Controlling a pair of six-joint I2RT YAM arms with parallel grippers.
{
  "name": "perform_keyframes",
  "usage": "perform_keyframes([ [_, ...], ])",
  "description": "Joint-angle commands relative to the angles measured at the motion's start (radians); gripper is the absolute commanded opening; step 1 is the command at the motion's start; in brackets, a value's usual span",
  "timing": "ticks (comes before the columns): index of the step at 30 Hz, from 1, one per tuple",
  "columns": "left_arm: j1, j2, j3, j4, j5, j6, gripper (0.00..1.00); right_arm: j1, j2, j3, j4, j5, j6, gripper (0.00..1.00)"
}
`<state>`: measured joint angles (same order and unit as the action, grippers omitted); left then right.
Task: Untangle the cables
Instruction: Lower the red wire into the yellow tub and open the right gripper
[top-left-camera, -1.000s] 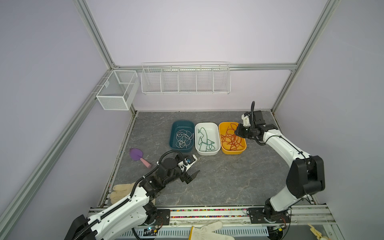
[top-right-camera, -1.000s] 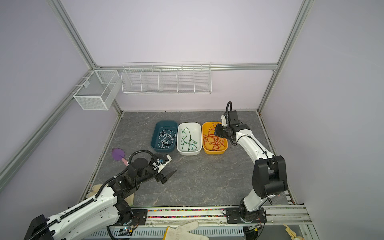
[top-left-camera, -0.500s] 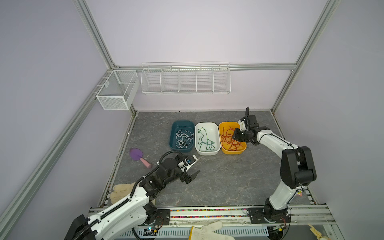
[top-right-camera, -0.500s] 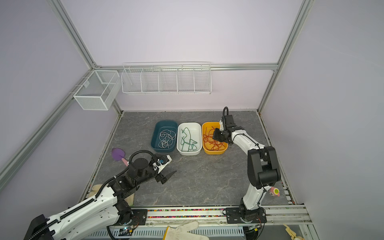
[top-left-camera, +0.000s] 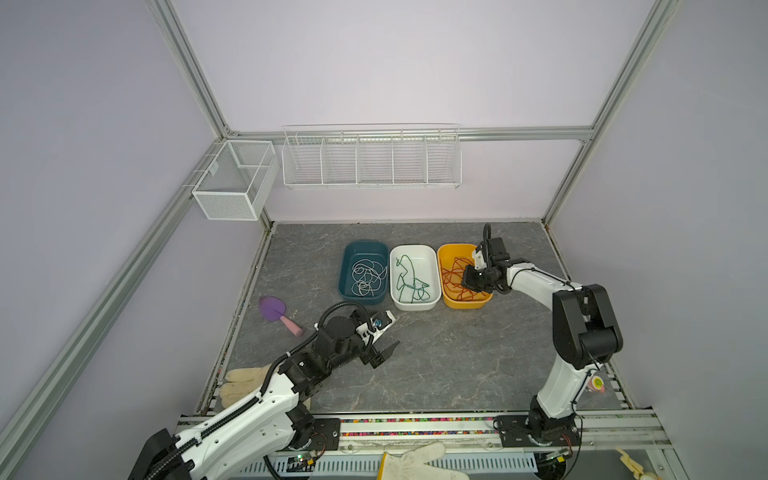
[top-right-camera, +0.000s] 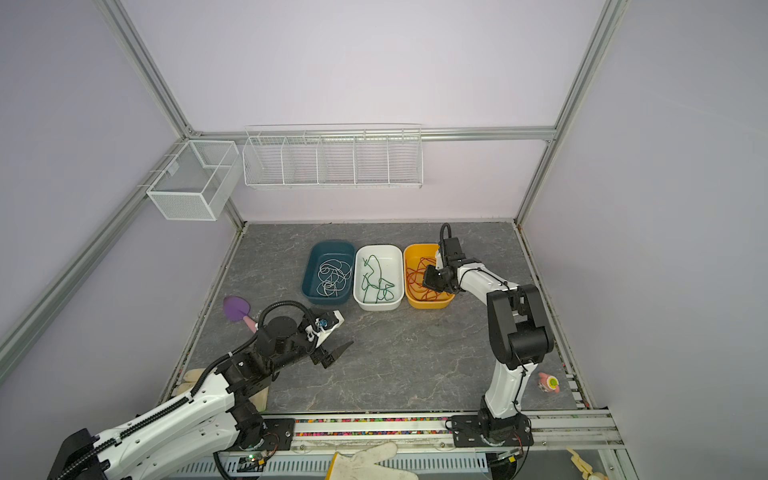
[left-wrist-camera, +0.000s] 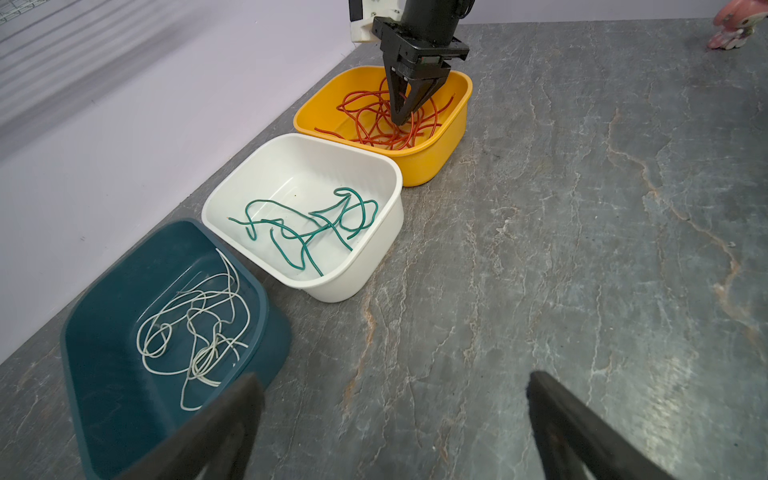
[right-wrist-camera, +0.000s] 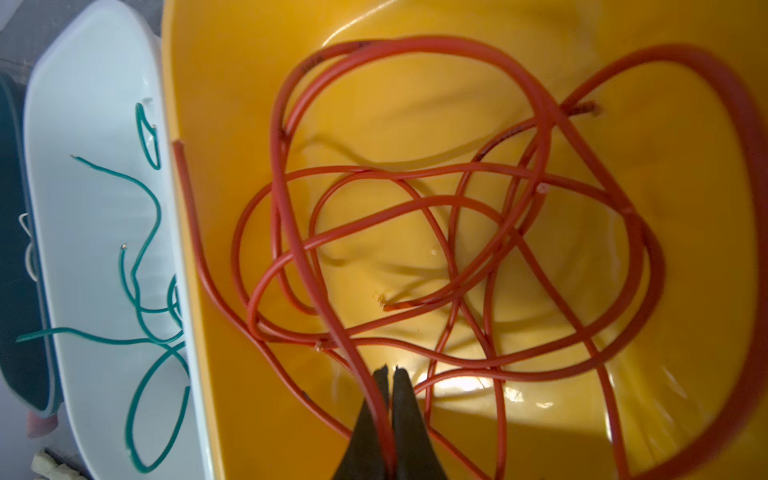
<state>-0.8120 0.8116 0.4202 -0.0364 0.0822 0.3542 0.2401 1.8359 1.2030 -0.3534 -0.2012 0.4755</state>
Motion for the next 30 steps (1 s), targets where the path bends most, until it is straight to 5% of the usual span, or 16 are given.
perform_keyframes([
  [1, -0.006, -0.004, -0.009, -0.02, -0.003, 0.029, 0.99, 0.003, 0.007, -0.017, -0.007, 0.024, 0.006, 0.07],
  [8, -0.008, -0.003, -0.01, -0.023, -0.004, 0.031, 0.99, 0.002, -0.04, -0.008, -0.048, 0.053, -0.003, 0.08],
  [21, -0.01, -0.004, -0.009, -0.031, -0.007, 0.035, 0.99, 0.003, -0.165, -0.013, -0.093, 0.08, -0.012, 0.42],
  [25, -0.01, -0.005, -0.008, -0.033, -0.009, 0.036, 0.99, 0.004, -0.156, 0.002, -0.089, 0.06, -0.015, 0.41],
  [30, -0.013, -0.009, -0.008, -0.035, -0.01, 0.039, 0.99, 0.003, -0.1, 0.031, -0.051, 0.001, -0.015, 0.26],
])
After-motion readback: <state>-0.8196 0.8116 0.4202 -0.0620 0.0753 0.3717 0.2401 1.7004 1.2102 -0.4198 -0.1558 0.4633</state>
